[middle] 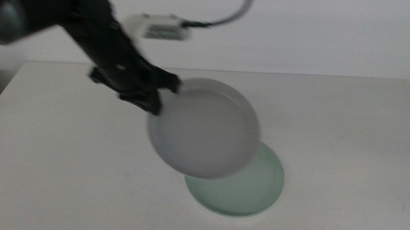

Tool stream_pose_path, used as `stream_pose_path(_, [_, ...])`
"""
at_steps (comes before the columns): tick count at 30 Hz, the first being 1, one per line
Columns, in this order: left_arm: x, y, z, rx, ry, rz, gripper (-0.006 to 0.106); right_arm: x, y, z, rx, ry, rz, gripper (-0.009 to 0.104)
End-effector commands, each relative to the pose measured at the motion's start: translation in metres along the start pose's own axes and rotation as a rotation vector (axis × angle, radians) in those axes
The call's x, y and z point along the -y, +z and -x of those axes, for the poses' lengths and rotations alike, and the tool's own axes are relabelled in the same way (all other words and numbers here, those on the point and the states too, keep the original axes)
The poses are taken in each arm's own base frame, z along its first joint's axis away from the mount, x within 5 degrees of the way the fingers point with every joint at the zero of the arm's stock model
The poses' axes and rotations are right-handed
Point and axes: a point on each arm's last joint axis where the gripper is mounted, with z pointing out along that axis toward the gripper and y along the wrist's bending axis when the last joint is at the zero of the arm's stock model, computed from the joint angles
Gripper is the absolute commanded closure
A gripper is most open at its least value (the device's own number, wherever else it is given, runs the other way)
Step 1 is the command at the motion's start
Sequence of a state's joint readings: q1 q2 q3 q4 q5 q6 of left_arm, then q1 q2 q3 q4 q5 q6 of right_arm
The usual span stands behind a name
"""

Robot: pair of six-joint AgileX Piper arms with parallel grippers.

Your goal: Stack the three bowls on top of each other.

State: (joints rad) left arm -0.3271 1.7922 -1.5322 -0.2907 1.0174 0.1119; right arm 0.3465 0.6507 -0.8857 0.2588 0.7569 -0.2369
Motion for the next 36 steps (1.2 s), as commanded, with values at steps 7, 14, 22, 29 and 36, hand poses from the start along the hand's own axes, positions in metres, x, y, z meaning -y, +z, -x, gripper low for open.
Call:
stream_pose_path(7, [0.039,0.026,0.007,0.039,0.014,-0.06,0.1,0.001,-0.004,0.012,0.089,-0.007,-0.019,0.04])
stream_pose_path(14, [0.037,0.063,0.009,0.006,-0.04,-0.097,0.1,0.001,-0.004,0.012,0.089,-0.007,-0.019,0.04])
stream_pose_path(22, [0.035,0.075,0.009,-0.008,-0.016,-0.092,0.061,0.001,-0.004,0.012,0.089,-0.007,-0.019,0.04])
stream_pose_path(29, [0.037,0.031,0.015,0.091,0.026,-0.101,0.019,0.001,-0.004,0.012,0.089,-0.007,-0.019,0.04])
stream_pose_path(36, [0.027,-0.074,0.009,0.313,0.046,-0.055,0.019,0.001,-0.004,0.012,0.089,-0.007,-0.019,0.04])
